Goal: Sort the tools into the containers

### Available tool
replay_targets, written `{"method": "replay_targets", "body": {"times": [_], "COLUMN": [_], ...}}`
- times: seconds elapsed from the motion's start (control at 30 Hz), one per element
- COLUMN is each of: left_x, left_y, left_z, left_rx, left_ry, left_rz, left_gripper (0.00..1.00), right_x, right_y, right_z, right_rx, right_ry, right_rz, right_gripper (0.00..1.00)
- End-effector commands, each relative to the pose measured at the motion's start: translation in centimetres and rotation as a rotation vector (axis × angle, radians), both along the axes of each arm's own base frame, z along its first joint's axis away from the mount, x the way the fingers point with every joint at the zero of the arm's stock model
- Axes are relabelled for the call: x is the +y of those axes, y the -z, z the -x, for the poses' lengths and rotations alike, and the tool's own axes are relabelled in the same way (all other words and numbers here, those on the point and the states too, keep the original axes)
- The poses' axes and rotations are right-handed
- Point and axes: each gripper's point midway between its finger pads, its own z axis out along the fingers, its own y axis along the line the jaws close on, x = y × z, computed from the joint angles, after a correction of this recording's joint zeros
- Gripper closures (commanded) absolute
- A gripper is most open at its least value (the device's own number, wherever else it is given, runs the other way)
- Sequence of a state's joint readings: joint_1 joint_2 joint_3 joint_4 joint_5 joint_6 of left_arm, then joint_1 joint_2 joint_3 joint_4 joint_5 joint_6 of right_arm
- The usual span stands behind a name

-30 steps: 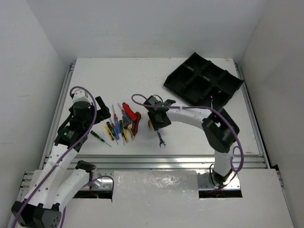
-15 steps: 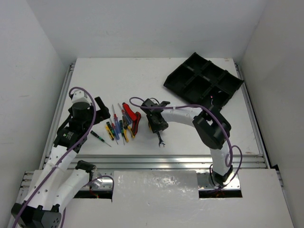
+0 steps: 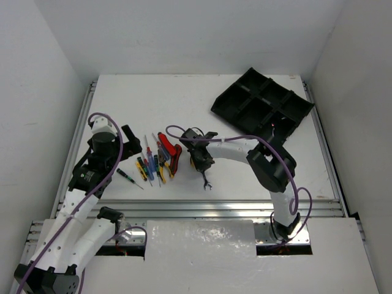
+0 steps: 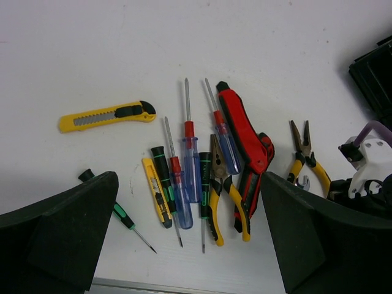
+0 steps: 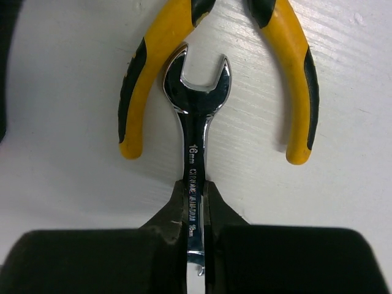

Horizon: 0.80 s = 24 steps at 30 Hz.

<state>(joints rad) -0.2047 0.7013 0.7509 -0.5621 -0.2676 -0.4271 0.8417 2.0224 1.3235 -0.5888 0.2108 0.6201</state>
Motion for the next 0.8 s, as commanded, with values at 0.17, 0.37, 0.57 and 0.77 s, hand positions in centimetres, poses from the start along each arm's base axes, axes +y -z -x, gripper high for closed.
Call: {"method": "replay_targets", "body": {"times": [0.17,0.37,0.57,0.77], "left_x": [-0.5,-0.5,-0.5,-0.6], "left_y": [-1.9,-2.0,-1.8,-1.7], "left_z": [-0.3,-0.3,-0.4,-0.4], "left_rx": [-0.068,-0.070,-0.063,-0.060], "left_ry": [0.018,0.018,0.022,0.027], "left_rz": [0.017,0.017,0.016,0.016], "left_gripper": [0.00,0.00,0.00,0.00], "right_x": [-1.8,-3.8,-9.3,-19.0], "right_y": [-4.4,-7.9,-11.3,-15.1], "right_z": [0.8,0.6,-2.7,-8.3], "right_rx": [-0.082,-0.161,-0.239,-0.304], "right_ry": [0.012,0.032,0.169,0.392], "right_rz": [0.004,0.025,0.029,0.057], "right_gripper": [1.00,1.00,1.00,1.00]}}
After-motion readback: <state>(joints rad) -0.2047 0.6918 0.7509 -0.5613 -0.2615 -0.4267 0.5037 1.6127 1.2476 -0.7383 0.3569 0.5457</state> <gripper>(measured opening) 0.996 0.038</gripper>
